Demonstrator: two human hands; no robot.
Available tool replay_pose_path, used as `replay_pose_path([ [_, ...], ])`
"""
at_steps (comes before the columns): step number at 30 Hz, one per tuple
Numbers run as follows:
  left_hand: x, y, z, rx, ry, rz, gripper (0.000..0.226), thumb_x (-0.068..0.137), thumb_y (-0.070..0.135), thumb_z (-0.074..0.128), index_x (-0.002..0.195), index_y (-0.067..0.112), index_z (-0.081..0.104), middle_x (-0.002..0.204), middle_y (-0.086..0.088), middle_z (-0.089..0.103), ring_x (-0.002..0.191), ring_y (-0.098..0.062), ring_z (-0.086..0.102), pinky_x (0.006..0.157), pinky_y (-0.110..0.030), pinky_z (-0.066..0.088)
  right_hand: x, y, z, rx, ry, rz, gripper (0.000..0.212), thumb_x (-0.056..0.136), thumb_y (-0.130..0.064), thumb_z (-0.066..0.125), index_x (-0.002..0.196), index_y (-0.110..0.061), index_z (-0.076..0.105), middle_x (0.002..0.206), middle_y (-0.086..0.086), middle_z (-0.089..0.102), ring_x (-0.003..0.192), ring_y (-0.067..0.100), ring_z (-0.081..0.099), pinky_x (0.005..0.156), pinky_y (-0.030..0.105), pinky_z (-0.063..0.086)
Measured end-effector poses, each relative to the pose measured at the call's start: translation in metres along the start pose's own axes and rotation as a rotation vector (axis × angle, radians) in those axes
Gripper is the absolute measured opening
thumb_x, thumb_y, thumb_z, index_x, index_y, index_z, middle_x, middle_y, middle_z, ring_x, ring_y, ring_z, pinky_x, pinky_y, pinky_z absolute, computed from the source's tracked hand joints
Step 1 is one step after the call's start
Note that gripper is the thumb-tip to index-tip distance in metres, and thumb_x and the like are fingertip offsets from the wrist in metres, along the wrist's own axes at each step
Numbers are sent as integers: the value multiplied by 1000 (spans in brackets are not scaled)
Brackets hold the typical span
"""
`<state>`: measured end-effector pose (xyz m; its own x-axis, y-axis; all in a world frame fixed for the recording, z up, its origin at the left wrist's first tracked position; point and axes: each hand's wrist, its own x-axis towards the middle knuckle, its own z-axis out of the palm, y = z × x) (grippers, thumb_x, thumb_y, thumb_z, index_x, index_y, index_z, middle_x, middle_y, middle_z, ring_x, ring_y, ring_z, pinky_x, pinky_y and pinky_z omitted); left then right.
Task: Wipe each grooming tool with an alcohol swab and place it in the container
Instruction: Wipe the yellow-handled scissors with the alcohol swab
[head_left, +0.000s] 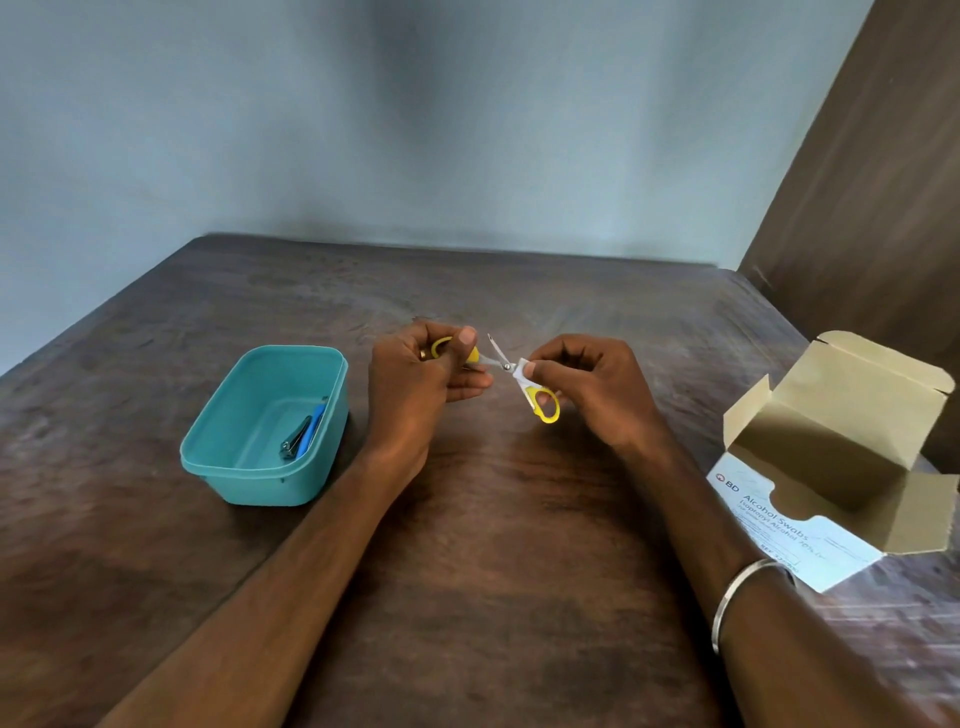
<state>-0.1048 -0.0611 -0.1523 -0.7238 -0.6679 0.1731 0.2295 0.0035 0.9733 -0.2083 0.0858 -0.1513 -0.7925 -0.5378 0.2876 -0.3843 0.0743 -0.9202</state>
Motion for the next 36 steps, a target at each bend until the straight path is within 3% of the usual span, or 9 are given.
replay_pose_path([
  [2, 1, 1, -2, 23, -15, -12, 11, 88, 21, 71, 90, 11, 69, 73, -8, 74, 67, -27, 74, 66, -38, 62, 0, -2, -1, 56, 25, 24, 6, 82, -4, 74, 79, 0, 75, 63, 12, 66, 56, 17, 58, 54, 25, 46],
  [5, 3, 2, -5, 108, -89, -34, 3, 89, 17, 71, 87, 14, 71, 73, -5, 74, 63, -19, 70, 60, -34, 59, 1, -4, -3, 96, 48, 44, 7, 85, -5, 72, 81, 1, 73, 59, 7, 67, 49, 23, 59, 52, 30, 50],
  [10, -1, 2, -3, 235, -243, -45, 6, 93, 20, 66, 96, 18, 71, 82, -8, 74, 59, -20, 65, 63, -45, 58, -2, -7, -4, 66, 10, 51, 9, 92, -11, 67, 89, -3, 69, 65, 12, 69, 46, 28, 56, 50, 36, 48],
  [13, -3, 2, -1, 247, -202, -26, 20, 94, 32, 64, 101, 14, 70, 79, -7, 73, 54, -21, 60, 60, -45, 57, -3, -7, -1, 52, -24, 43, 11, 93, -13, 67, 91, -2, 69, 67, 17, 69, 45, 29, 53, 47, 35, 46],
  [18, -2, 0, -2, 335, -171, 13, 17, 96, 31, 61, 93, 15, 68, 69, -3, 70, 46, -21, 53, 54, -40, 52, -4, -10, 5, 100, 37, 95, 6, 90, -17, 70, 90, -12, 72, 77, 7, 74, 58, 24, 67, 53, 45, 56],
  [23, 1, -2, 0, 320, -74, 31, 18, 99, 29, 57, 89, 15, 65, 62, 0, 67, 39, -22, 49, 48, -36, 45, 0, -9, -3, 235, 201, 211, 9, 91, -16, 68, 93, -10, 73, 79, 10, 74, 60, 21, 66, 48, 33, 54],
  [27, 4, -4, 0, 356, -7, 48, 18, 99, 31, 55, 91, 18, 64, 62, 0, 64, 34, -13, 46, 42, -30, 42, -1, -9, -4, 289, 80, 306, 15, 92, -14, 64, 97, -3, 73, 78, 16, 73, 56, 26, 61, 52, 32, 51],
  [36, 3, -5, -1, 329, 48, 8, 24, 97, 32, 59, 86, 12, 68, 74, -3, 67, 52, -13, 55, 44, -28, 49, -2, -12, -6, 200, -88, 318, 12, 88, -3, 62, 83, -5, 73, 65, 10, 67, 47, 24, 59, 52, 31, 48],
])
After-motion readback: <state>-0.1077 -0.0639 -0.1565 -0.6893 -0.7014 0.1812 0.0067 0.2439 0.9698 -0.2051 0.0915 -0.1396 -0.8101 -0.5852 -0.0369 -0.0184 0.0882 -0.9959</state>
